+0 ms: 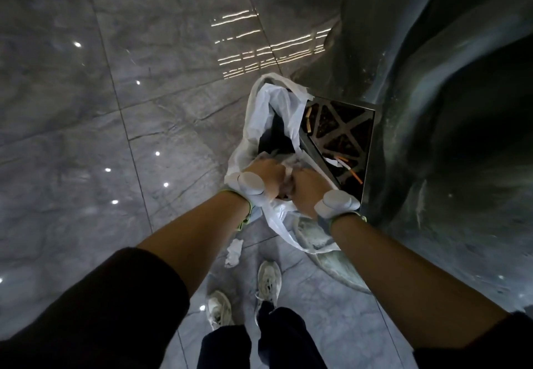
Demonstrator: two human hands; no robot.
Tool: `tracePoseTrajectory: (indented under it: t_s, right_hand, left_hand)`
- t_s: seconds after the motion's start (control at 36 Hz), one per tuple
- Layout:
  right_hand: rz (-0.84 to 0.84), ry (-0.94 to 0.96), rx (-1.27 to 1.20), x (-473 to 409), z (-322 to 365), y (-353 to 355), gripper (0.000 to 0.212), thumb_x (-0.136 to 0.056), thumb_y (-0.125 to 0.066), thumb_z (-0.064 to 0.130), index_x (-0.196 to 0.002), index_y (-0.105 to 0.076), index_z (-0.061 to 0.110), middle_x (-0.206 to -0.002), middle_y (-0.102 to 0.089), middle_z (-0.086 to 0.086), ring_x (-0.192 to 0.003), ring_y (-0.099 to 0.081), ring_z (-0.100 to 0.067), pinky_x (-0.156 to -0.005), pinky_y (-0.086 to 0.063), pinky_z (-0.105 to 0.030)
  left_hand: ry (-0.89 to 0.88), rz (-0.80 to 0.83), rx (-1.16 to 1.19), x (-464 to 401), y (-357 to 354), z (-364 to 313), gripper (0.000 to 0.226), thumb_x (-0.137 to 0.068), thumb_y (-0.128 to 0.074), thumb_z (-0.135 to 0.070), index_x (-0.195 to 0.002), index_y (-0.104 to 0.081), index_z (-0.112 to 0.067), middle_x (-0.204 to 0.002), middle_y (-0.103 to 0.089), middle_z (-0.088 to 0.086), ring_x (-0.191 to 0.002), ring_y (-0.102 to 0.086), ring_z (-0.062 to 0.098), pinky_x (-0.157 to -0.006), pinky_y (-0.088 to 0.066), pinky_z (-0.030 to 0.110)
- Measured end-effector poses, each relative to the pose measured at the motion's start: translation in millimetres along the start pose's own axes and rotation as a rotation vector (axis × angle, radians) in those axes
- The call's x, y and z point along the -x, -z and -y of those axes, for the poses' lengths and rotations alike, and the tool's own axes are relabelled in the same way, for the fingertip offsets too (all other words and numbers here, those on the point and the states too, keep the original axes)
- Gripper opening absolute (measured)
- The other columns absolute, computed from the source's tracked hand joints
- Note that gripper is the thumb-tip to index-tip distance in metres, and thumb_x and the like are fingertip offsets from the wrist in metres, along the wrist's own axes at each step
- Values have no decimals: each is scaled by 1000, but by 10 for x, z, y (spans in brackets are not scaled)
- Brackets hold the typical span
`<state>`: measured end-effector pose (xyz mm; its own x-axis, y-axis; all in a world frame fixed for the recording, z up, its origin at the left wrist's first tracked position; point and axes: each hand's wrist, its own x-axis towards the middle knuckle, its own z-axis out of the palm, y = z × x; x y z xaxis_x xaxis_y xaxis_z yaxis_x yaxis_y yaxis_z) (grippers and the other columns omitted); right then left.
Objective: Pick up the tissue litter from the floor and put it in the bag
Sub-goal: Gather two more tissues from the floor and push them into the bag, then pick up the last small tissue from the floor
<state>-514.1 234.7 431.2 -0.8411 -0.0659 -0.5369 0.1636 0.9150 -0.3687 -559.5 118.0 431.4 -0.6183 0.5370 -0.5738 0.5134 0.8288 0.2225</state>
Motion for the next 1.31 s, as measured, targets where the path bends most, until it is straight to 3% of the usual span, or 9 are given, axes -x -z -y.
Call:
tracePoseTrajectory:
  t_s: [0.08, 0.19, 0.33, 0.44, 0.61, 0.72, 0.89, 1.0, 1.31]
  right_hand:
    - [41, -9, 42, -52, 36, -48, 18, -89, -50, 12, -94, -63, 1, -102, -69, -22, -94, -64, -37, -74, -48, -37]
    - [98, -38, 64, -8, 135, 1, 21, -91, -46, 10, -101, -61, 1, -109, -66, -20, -101, -62, -37, -81, -49, -42]
    - [10, -70, 53, 62, 200, 120, 23, -87, -48, 18, -99, -59, 2, -102, -66, -23, -94, -62, -41, -77, -49, -45]
    - [-144, 92, 217, 192, 361, 140, 25, -87, -49, 19, -104, -58, 3, -101, -67, -20, -89, -64, -38, -68, -48, -37]
    - [-279, 224, 211, 295, 851, 223, 16, -86, -45, 7, -95, -57, 3, -95, -65, -21, -85, -60, -38, -70, -46, -41]
    - [-290, 211, 83, 396, 1274, 143, 25, -84, -50, 10, -106, -56, 1, -109, -60, -23, -99, -56, -40, -85, -48, -47]
    - [-246, 330, 36, 446, 1804, -357, 28, -85, -49, 11, -112, -53, 3, -117, -56, -21, -106, -52, -38, -94, -44, -47]
    - [-152, 369, -2, 455, 1924, -982, 31, -85, -48, 8, -115, -50, 2, -119, -52, -23, -108, -48, -42, -93, -41, -46]
    - [133, 365, 160, -26, 1253, -2863, 57, -85, -52, 16, -137, -29, 9, -143, -36, -18, -129, -33, -38, -107, -33, -47]
  left_hand:
    - [47, 15, 43, 6, -3, -10, 25, -91, -43, -8, -107, -62, -6, -121, -63, 15, -115, -56, 33, -105, -42, 39]
    - [89, -57, 123, 131, 76, -52, 21, -88, -49, -11, -103, -62, -6, -111, -64, 18, -104, -58, 36, -90, -50, 45]
    - [10, -158, 171, 240, 163, -55, 27, -87, -50, -11, -114, -52, -7, -113, -62, 19, -101, -59, 39, -86, -51, 48]
    - [-67, -227, 191, 459, 224, 42, 29, -86, -52, -12, -115, -50, -7, -119, -60, 15, -106, -59, 36, -89, -50, 49]
    - [-45, -515, 279, 961, 311, 285, 29, -89, -47, -8, -118, -51, -6, -118, -59, 19, -107, -54, 37, -82, -49, 47]
    - [67, -609, 333, 1285, 206, 595, 36, -90, -45, -8, -126, -47, -6, -127, -53, 19, -117, -47, 35, -87, -47, 49]
    - [203, -690, 380, 1773, -340, 1133, 34, -95, -41, -17, -128, -45, -6, -130, -52, 17, -116, -49, 35, -85, -51, 50]
    - [279, -625, 395, 2028, -1012, 1433, 36, -95, -42, -18, -128, -44, -4, -131, -49, 19, -111, -50, 38, -82, -51, 50]
    - [452, -391, 498, 1795, -3101, 1559, 43, -93, -46, -25, -131, -38, -7, -139, -44, 17, -118, -47, 38, -90, -49, 50]
